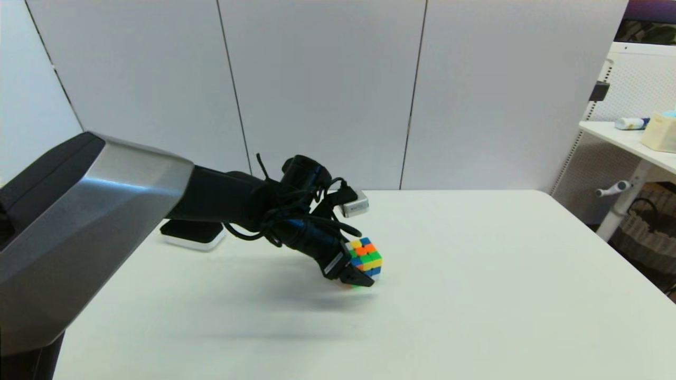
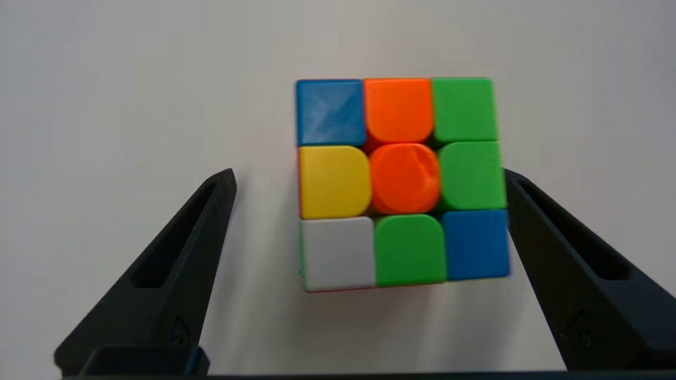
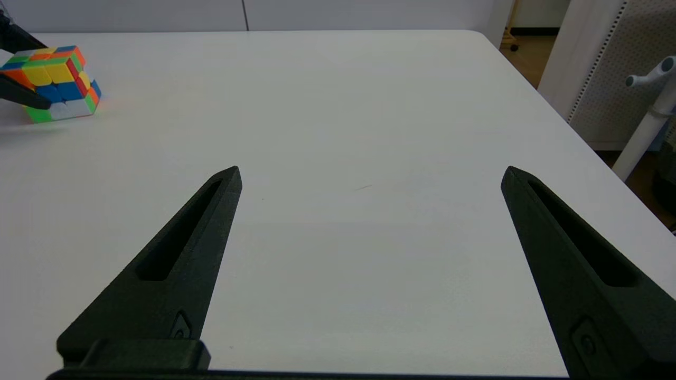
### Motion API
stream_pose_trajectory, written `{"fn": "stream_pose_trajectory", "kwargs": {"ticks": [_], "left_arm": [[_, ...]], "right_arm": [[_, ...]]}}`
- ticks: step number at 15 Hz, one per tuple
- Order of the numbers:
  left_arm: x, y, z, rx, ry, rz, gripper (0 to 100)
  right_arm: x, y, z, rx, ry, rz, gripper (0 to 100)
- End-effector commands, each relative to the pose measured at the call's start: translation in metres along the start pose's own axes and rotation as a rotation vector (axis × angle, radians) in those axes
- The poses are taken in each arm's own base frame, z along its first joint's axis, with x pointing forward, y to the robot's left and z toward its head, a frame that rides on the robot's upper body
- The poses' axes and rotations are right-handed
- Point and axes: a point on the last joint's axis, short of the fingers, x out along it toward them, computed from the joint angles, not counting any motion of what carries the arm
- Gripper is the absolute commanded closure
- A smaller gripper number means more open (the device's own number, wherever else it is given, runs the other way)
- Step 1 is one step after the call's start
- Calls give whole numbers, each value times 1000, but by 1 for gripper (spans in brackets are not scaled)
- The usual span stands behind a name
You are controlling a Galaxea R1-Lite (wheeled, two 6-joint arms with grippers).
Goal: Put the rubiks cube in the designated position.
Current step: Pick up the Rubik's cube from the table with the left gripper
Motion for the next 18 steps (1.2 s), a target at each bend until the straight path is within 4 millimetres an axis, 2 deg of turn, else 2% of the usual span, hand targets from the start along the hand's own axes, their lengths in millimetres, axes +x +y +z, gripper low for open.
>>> {"fn": "stream_pose_trajectory", "kwargs": {"ticks": [1,18], "left_arm": [[10,-1,-1,9,34,28,0],[18,-4,2,20,38,23,0]], "right_arm": [[0,0,0,0,1,1,0],[0,0,0,0,1,-1,0]]}}
